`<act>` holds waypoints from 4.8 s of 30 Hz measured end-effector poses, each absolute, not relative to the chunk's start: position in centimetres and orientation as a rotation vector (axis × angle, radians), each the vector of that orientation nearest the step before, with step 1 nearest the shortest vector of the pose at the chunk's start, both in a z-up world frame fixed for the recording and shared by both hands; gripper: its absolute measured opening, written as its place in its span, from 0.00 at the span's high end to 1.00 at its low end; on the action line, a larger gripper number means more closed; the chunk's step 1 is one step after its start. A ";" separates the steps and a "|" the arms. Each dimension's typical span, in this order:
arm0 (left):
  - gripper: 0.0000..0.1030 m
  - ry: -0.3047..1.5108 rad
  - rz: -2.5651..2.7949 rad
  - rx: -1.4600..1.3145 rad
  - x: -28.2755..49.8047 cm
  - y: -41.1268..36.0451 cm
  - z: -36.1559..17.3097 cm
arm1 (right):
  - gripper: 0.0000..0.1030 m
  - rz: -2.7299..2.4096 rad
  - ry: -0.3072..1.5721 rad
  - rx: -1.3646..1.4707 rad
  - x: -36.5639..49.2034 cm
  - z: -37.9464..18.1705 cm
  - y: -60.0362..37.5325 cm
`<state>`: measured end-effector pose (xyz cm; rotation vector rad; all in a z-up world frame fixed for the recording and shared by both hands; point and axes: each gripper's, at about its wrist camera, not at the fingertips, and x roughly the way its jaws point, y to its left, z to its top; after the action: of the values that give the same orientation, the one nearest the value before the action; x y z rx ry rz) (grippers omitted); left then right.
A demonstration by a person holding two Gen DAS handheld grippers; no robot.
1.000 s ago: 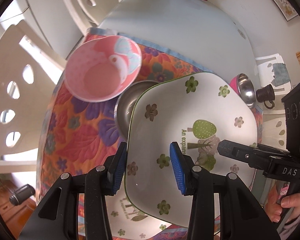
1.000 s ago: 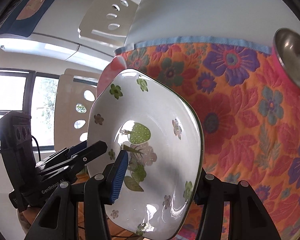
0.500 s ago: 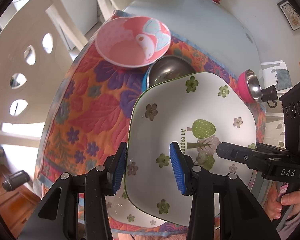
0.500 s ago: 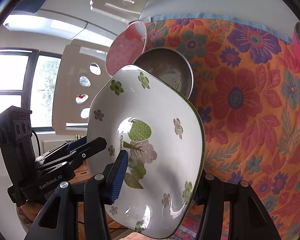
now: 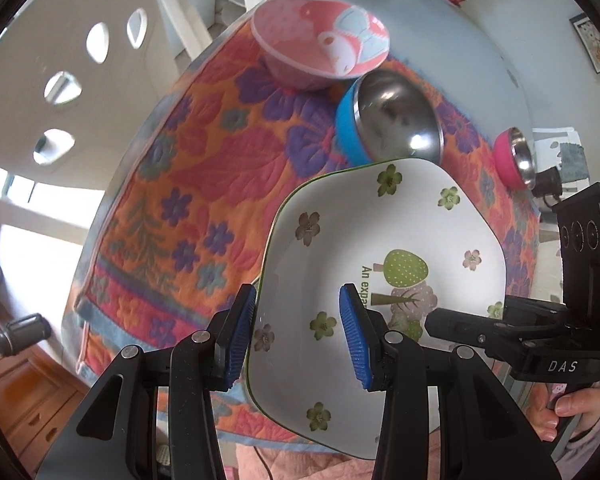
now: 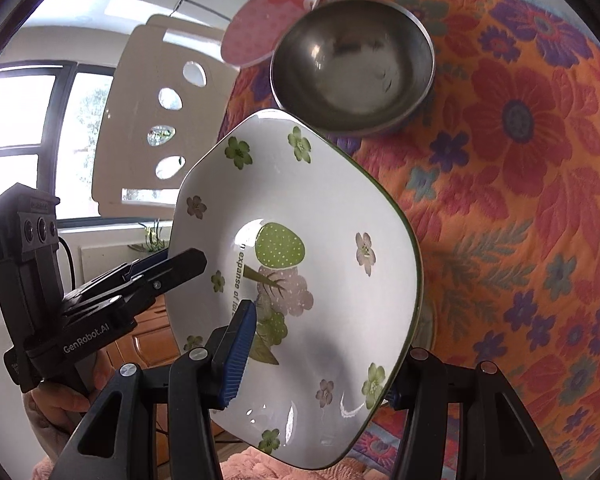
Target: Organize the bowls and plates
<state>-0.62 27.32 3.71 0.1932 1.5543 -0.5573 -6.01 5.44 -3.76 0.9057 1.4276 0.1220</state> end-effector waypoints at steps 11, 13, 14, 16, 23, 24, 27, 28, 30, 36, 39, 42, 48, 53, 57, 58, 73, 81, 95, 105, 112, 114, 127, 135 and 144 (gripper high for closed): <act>0.62 1.576 -0.547 0.211 -1.4 29.1 1.7 | 0.49 0.117 1.487 0.928 -7.7 -6.6 8.3; 0.62 1.583 -0.559 0.199 -1.5 29.4 1.2 | 0.49 0.111 1.493 0.930 -7.9 -7.1 8.6; 0.62 1.585 -0.563 0.199 -1.5 29.5 0.9 | 0.49 0.109 1.496 0.933 -8.0 -7.2 8.7; 0.62 1.579 -0.569 0.219 -1.8 29.4 0.6 | 0.49 0.106 1.502 0.940 -7.7 -7.7 9.4; 0.62 1.595 -0.587 0.230 -2.2 29.2 -0.2 | 0.49 0.071 1.510 0.947 -8.0 -8.4 9.6; 0.62 1.599 -0.589 0.229 -2.2 29.2 -0.4 | 0.49 0.066 1.512 0.950 -8.1 -8.5 9.5; 0.62 1.593 -0.588 0.254 -2.4 29.0 -0.8 | 0.49 0.053 1.516 0.950 -8.0 -8.8 9.6; 0.62 1.592 -0.588 0.262 -2.4 28.9 -0.8 | 0.49 0.050 1.517 0.947 -7.9 -8.9 9.6; 0.62 1.600 -0.585 0.259 -2.3 28.9 -1.0 | 0.49 0.035 1.522 0.932 -7.8 -9.0 9.7; 0.62 1.603 -0.579 0.302 -2.8 28.5 -2.1 | 0.49 0.018 1.516 0.948 -7.8 -9.3 9.4; 0.62 1.589 -0.575 0.324 -3.0 28.3 -2.2 | 0.49 0.013 1.525 0.931 -7.5 -9.3 9.5; 0.62 1.575 -0.566 0.329 -3.3 27.9 -2.2 | 0.49 0.003 1.528 0.915 -7.5 -9.2 9.5; 0.62 1.566 -0.558 0.330 -3.4 27.6 -2.3 | 0.49 -0.003 1.537 0.920 -7.8 -9.0 9.0; 0.62 1.571 -0.555 0.305 -3.1 28.0 -2.3 | 0.49 -0.010 1.535 0.920 -8.0 -8.9 8.8; 0.62 1.572 -0.549 0.303 -3.1 28.0 -2.2 | 0.49 -0.018 1.521 0.941 -8.4 -8.6 8.1; 0.62 1.572 -0.548 0.300 -3.1 28.0 -2.2 | 0.49 -0.020 1.517 0.947 -8.4 -8.6 8.0; 0.62 1.586 -0.545 0.281 -2.8 28.7 -1.9 | 0.49 -0.024 1.495 0.937 -9.0 -7.4 7.0; 0.62 1.588 -0.538 0.278 -2.8 28.7 -1.7 | 0.49 -0.027 1.492 0.943 -9.1 -7.3 6.9; 0.62 1.590 -0.512 0.278 -2.6 28.9 -1.1 | 0.49 -0.035 1.481 0.949 -9.0 -7.2 6.5; 0.62 1.587 -0.501 0.268 -2.3 28.9 -0.8 | 0.49 -0.051 1.476 0.926 -9.2 -6.6 5.9; 0.61 1.585 -0.479 0.268 -2.1 28.6 -0.7 | 0.49 -0.028 1.448 0.950 -9.4 -6.0 5.5; 0.60 1.585 -0.472 0.253 -1.9 28.6 -0.6 | 0.49 -0.026 1.445 0.949 -9.4 -5.7 5.4; 0.60 1.518 -0.481 0.252 1.1 28.2 1.9 | 0.49 -0.041 1.396 0.956 -9.0 -3.7 4.5; 0.60 1.479 -0.536 0.273 3.8 26.3 3.7 | 0.49 -0.063 1.326 0.973 -8.0 -0.9 2.6; 0.58 1.397 -0.600 0.317 7.1 23.2 7.0 | 0.49 -0.102 1.229 0.931 -5.3 3.7 -0.1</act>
<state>7.09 23.16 7.03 0.3168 1.3970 -0.5997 -5.31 -0.15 3.67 0.9312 1.2289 -0.1017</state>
